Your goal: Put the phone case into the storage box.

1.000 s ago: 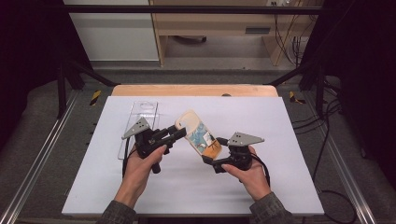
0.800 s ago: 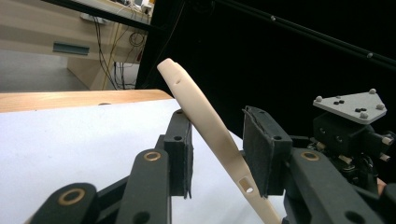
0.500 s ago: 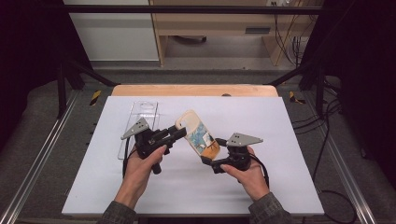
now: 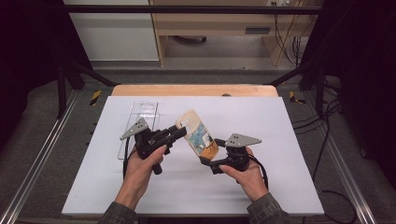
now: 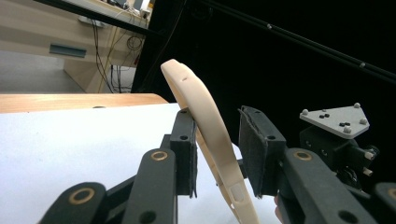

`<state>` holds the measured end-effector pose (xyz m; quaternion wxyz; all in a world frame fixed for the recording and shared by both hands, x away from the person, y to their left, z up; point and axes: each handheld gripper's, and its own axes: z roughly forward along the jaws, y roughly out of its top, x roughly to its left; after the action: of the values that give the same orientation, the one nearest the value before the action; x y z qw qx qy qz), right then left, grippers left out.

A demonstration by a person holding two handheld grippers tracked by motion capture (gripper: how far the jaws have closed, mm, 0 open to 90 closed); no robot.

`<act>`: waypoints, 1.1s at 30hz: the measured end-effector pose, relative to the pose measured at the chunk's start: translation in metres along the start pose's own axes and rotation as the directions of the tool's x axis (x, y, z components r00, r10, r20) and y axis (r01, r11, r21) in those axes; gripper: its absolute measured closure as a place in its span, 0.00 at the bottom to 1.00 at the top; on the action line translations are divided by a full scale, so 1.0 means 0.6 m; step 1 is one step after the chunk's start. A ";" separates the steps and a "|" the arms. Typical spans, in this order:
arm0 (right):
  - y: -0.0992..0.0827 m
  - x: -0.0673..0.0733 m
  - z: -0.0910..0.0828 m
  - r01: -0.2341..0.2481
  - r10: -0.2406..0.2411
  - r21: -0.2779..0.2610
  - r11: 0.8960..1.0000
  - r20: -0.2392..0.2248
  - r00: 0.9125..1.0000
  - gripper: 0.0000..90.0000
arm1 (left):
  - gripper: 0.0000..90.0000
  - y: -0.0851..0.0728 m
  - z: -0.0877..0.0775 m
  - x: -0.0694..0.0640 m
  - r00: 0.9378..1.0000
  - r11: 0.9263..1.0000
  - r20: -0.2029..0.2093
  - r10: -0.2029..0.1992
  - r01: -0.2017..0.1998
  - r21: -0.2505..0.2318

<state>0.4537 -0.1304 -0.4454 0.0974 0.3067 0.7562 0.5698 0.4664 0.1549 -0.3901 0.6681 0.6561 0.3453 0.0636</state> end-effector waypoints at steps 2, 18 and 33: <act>0.000 0.000 0.001 -0.001 0.001 -0.002 1.000 0.001 1.000 0.13 | 0.74 0.000 0.000 -0.002 1.000 1.000 -0.006 0.002 -0.002 -0.001; 0.000 0.002 0.002 0.000 0.000 -0.009 1.000 -0.003 1.000 0.13 | 0.77 0.003 0.001 -0.010 0.999 0.999 0.024 -0.044 0.044 -0.020; 0.003 0.008 0.011 -0.004 0.002 -0.064 0.998 -0.026 1.000 0.37 | 0.89 0.009 0.000 -0.028 0.991 0.992 0.108 -0.081 0.090 -0.083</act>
<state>0.4536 -0.1221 -0.4452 0.0966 0.2972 0.7381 0.5980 0.4556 0.1466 -0.3787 0.7157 0.6130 0.3344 0.0155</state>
